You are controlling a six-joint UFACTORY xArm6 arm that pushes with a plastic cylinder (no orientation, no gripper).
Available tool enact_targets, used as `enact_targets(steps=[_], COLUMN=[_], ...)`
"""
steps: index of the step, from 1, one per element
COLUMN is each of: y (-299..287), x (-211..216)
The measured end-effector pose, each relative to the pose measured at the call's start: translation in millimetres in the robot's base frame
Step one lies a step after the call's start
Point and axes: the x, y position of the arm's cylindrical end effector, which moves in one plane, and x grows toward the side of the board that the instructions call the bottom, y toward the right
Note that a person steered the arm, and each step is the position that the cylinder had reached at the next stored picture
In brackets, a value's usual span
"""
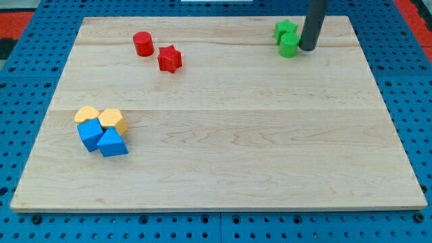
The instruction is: Move the red star to the left side of the green circle
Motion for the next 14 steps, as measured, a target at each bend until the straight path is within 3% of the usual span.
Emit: enact_targets(steps=[4, 8, 12, 14], y=[-31, -170, -174, -244], x=[44, 80, 105, 106])
